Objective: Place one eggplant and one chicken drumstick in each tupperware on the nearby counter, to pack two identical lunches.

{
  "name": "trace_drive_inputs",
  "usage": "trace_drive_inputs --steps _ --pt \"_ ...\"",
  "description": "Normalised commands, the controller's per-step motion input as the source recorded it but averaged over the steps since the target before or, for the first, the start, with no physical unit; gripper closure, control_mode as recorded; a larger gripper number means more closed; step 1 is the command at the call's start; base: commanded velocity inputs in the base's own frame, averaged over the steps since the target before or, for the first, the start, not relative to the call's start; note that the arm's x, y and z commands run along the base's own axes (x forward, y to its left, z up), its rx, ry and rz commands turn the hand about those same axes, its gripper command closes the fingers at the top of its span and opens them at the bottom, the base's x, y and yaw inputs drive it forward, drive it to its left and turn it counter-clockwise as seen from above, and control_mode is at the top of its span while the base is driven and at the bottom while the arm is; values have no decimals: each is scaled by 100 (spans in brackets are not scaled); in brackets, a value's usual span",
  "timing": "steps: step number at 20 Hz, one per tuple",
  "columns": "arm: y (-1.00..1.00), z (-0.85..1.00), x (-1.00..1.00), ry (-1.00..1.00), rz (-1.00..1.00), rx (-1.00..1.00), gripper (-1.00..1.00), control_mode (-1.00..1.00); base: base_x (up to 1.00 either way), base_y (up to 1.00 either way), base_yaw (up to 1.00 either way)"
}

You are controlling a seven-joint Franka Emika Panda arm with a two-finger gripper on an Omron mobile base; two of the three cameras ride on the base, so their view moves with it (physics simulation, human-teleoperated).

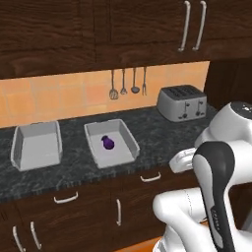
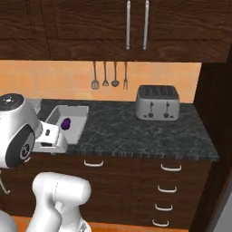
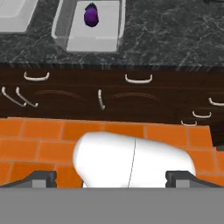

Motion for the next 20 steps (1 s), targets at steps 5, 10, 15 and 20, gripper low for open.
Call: trace_drive_inputs --steps 5,10,15,20 --pt "0 0 0 0 0 0 -100 100 -13 -100 -10" --pt "0 0 0 0 0 0 -100 100 -58 -100 -14" --pt "0 0 0 0 0 0 -100 100 -6 -100 -13" --pt "0 0 0 0 0 0 -100 100 2 -100 -8"
